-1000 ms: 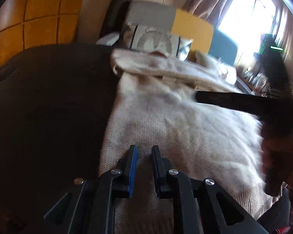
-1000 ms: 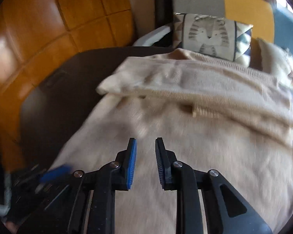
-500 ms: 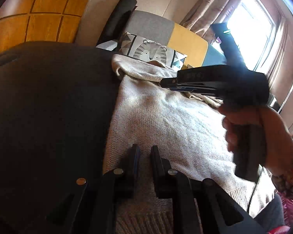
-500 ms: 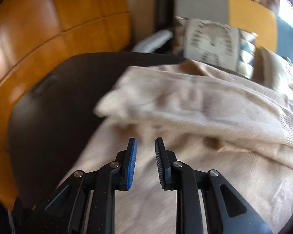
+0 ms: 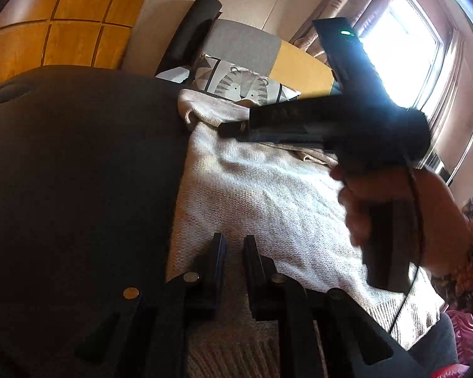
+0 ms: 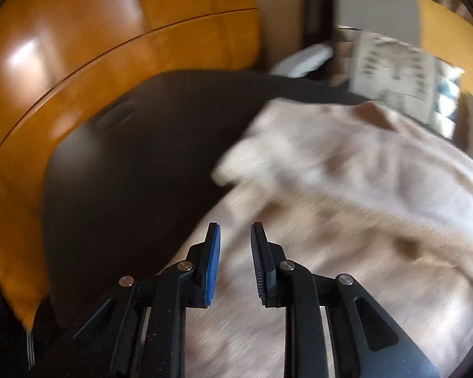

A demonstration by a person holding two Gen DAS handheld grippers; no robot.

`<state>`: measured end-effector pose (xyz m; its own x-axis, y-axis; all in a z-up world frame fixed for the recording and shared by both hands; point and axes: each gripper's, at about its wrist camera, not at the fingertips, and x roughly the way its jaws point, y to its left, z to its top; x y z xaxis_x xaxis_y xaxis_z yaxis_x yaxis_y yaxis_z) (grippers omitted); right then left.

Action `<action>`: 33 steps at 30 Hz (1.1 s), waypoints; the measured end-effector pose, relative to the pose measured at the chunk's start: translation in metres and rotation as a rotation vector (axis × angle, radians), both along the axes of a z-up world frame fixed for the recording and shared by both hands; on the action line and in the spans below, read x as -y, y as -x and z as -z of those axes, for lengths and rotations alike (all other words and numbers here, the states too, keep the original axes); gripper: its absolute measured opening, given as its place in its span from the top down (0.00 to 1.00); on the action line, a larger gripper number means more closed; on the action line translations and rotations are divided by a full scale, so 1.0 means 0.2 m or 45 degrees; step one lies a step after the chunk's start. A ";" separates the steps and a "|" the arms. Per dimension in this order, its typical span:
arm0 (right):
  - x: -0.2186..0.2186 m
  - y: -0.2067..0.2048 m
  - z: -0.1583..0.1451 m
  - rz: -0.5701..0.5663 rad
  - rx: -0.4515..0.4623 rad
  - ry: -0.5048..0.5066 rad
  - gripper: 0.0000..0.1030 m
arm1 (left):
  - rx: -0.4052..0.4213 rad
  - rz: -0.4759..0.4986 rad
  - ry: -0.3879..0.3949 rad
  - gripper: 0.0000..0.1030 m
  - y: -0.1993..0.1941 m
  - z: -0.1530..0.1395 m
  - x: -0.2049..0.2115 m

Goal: Fold clothes

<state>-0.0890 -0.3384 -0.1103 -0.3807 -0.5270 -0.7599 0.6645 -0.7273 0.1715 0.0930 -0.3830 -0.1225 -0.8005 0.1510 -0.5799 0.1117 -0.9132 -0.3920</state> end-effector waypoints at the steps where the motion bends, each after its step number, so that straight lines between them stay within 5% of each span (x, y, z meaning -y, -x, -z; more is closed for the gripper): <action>1: 0.02 0.03 0.01 0.021 0.020 -0.011 0.78 | 0.000 0.001 -0.003 0.88 0.00 0.00 0.00; 3: 0.07 0.04 0.07 -0.007 0.099 -0.044 0.77 | 0.007 0.003 -0.006 0.87 -0.01 0.00 0.00; 8: 0.14 -0.14 0.04 -0.265 0.057 -0.032 0.76 | 0.008 0.000 -0.031 0.87 -0.02 -0.01 0.00; 12: 0.13 -0.14 -0.01 -0.213 -0.070 -0.045 0.76 | 0.025 -0.009 -0.041 0.87 -0.04 -0.01 -0.01; 14: 0.14 -0.13 0.02 -0.244 -0.040 -0.090 0.79 | 0.030 -0.012 -0.062 0.87 -0.06 -0.01 0.00; 21: 0.19 -0.37 0.04 -0.631 -0.017 -0.102 0.81 | 0.030 -0.019 -0.051 0.88 -0.06 -0.01 -0.01; 23: 0.21 -0.34 0.00 -0.606 -0.102 -0.104 0.81 | 0.028 -0.018 -0.053 0.88 -0.06 -0.01 -0.01; 28: 0.28 -0.04 -0.01 -0.282 -0.173 -0.208 0.82 | 0.024 -0.020 -0.050 0.88 -0.05 -0.01 0.00; 33: 0.27 -0.13 0.05 -0.386 -0.097 -0.175 0.81 | 0.022 -0.019 -0.055 0.88 -0.04 -0.01 0.00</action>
